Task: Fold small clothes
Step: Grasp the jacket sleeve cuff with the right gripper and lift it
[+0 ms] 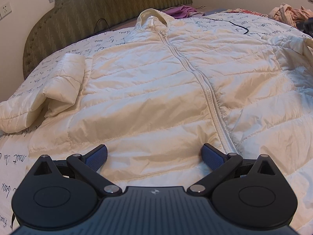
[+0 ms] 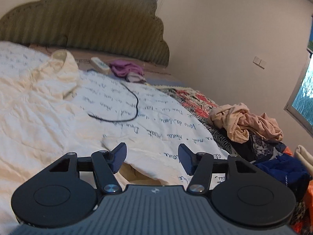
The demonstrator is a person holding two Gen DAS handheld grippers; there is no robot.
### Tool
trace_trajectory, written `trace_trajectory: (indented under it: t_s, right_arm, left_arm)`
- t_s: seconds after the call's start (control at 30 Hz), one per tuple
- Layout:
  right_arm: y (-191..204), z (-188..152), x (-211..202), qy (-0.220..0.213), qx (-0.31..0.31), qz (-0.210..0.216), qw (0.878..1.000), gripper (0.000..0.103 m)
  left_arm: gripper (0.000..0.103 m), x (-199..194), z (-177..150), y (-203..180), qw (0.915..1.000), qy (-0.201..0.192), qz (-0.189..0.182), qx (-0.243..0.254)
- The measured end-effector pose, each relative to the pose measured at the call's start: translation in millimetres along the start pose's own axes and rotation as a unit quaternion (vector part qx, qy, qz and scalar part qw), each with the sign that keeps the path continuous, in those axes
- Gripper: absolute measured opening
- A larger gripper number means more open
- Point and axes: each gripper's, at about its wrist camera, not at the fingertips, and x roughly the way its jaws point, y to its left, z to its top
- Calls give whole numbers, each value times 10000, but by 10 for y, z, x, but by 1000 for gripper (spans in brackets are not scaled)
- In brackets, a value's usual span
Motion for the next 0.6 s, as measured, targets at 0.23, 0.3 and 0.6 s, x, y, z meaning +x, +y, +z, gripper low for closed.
trace_trajectory:
  t_s: [0.23,0.3,0.6]
  right_arm:
    - [364,-136,523,646,-1419,72,9877,62]
    - [476,-138,671,647,-1708,-37,9832,57]
    - [194,14,736,276,-1043,-518,9928,6]
  left_arm:
    - [103,26,-45,-21,9999,-108,4,-47]
    - [103,20,-45,-41,9999,-129,41,3]
    - [103,-78,149,204,9996,-274,37,-29]
